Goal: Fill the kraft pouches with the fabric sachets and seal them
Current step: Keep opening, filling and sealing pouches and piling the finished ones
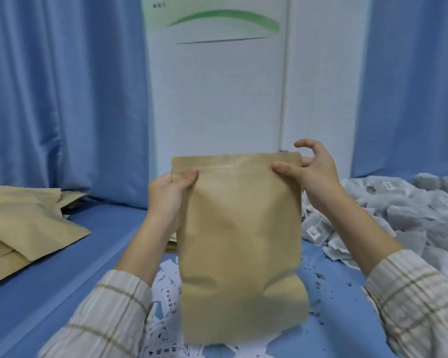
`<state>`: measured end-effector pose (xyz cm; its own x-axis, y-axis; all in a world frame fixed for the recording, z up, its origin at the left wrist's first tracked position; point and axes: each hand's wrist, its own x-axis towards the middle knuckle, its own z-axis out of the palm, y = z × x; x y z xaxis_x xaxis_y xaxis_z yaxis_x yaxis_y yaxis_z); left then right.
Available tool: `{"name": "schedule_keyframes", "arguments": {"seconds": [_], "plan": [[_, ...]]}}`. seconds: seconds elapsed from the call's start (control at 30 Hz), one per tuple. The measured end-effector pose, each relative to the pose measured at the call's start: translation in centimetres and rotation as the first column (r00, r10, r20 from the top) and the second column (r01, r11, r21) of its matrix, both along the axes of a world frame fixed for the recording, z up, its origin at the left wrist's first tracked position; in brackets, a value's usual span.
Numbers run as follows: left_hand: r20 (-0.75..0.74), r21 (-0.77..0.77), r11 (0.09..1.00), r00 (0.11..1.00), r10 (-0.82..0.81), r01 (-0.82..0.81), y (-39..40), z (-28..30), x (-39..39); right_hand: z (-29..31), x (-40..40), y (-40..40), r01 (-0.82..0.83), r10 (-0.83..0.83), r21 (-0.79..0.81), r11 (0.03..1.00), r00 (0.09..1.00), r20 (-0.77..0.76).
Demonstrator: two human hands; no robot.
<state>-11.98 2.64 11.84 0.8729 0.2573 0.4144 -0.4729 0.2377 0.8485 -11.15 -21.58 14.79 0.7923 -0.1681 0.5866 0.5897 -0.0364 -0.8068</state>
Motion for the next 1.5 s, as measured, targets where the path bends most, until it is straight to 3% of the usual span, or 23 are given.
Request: {"name": "schedule_keyframes", "arguments": {"seconds": [0.13,0.23,0.3,0.37,0.4,0.5,0.67,0.87,1.07,1.23,1.4,1.5], "plan": [[-0.052,-0.026,1.000,0.999,-0.008,0.007,-1.0,-0.9,0.7,-1.5,0.2,-1.3,0.044,-0.048,-0.056,0.997,0.996,-0.076],[-0.039,-0.014,1.000,0.999,0.020,-0.020,-1.8,-1.7,1.3,-1.2,0.6,-2.1,0.152,-0.179,-0.305,0.940,0.982,-0.062],[-0.011,0.041,0.996,0.996,0.085,-0.085,-2.4,-2.0,1.7,-0.3,0.9,-1.7,0.301,-0.289,-0.588,0.751,0.950,0.118],[0.027,0.129,0.986,0.994,0.107,-0.110,-3.2,-1.9,1.9,0.8,1.1,0.2,0.403,-0.239,-0.741,0.538,0.915,0.324],[0.039,0.159,0.982,0.994,0.100,-0.105,-3.6,-1.8,2.0,1.3,1.1,1.5,0.389,-0.187,-0.786,0.480,0.921,0.342],[0.035,0.158,0.985,0.997,0.069,-0.073,-4.3,-1.5,2.0,2.2,1.7,4.5,0.237,-0.145,-0.886,0.397,0.970,0.194],[0.065,0.171,0.984,0.997,0.037,-0.048,-3.0,-2.0,2.2,1.8,3.0,5.3,0.172,-0.105,-0.860,0.481,0.985,0.138],[0.114,0.203,0.958,0.977,0.181,-0.201,-2.7,-2.9,2.9,1.6,3.4,6.2,0.117,-0.066,-0.876,0.467,0.993,0.097],[0.255,0.283,0.850,0.889,0.379,-0.444,-3.1,-3.8,3.2,1.7,3.6,6.7,0.116,-0.052,-0.870,0.479,0.993,0.105],[0.234,0.282,0.874,0.912,0.337,-0.396,-3.2,-4.0,3.3,1.8,3.5,6.9,0.042,-0.014,-0.884,0.465,0.999,0.040],[0.169,0.298,0.924,0.965,0.198,-0.242,-3.3,-3.9,3.1,2.1,3.9,6.9,0.003,0.006,-0.826,0.564,1.000,0.007],[0.172,0.256,0.940,0.968,0.185,-0.225,-2.8,-3.8,3.0,1.9,4.0,6.7,0.028,0.025,-0.844,0.536,0.998,0.049]]}}
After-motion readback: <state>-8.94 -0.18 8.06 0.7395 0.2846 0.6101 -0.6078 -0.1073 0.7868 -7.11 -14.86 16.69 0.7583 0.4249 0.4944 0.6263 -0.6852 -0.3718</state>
